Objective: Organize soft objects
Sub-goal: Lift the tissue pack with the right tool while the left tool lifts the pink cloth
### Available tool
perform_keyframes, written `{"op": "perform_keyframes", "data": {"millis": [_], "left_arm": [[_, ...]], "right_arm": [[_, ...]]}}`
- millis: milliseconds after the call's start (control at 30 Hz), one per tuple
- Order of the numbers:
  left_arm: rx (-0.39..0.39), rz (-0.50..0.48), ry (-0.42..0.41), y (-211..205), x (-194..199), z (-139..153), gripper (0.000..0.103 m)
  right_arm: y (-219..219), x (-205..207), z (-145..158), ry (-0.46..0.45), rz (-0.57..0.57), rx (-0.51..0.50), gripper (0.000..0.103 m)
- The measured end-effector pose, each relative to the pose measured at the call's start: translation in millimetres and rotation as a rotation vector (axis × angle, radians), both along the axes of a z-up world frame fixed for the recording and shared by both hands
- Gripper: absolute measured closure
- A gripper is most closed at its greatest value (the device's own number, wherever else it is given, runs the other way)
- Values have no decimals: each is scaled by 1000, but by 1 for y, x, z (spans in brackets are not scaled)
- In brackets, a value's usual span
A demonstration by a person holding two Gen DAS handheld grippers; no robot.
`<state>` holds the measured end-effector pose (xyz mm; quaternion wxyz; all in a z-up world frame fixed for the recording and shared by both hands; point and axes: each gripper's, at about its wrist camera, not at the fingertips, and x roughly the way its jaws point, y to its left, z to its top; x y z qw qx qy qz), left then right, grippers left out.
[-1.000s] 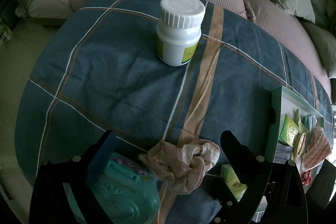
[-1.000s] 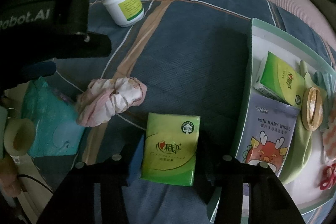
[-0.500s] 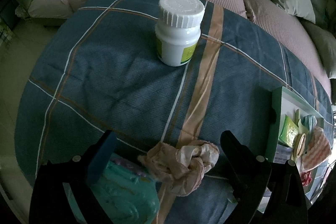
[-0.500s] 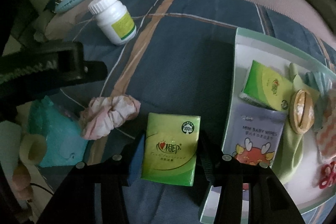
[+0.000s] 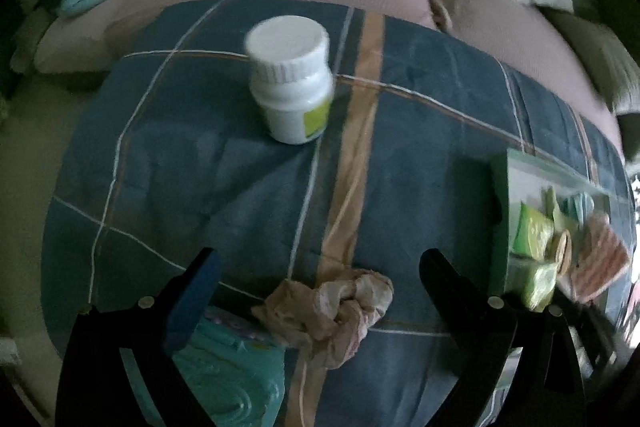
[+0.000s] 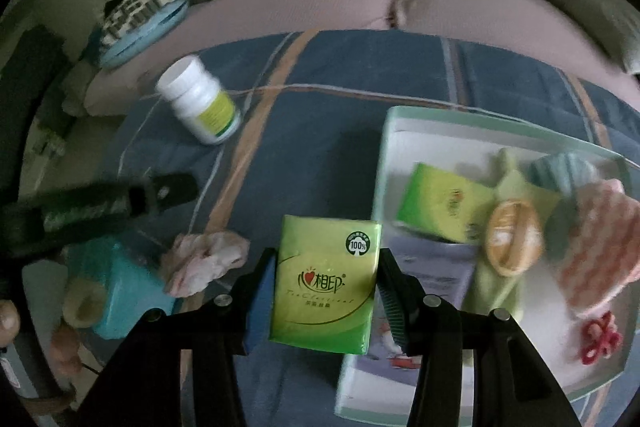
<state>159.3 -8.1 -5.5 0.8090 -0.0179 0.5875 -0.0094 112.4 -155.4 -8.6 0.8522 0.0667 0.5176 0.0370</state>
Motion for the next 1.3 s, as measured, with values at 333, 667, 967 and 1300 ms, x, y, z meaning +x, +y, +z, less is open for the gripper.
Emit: {"op": "perform_keyframes", "data": {"millis": [333, 667, 967, 1300], "left_arm": [[122, -259, 127, -41, -4, -26, 5], [219, -311, 238, -56, -5, -70, 37], [167, -252, 203, -53, -4, -66, 68], [92, -194, 133, -37, -10, -41, 76]], "right_arm": [[-37, -2, 12, -20, -103, 58, 51], [-53, -6, 16, -22, -142, 95, 51], [-60, -7, 19, -28, -150, 121, 51], [-68, -10, 24, -42, -167, 153, 51]]}}
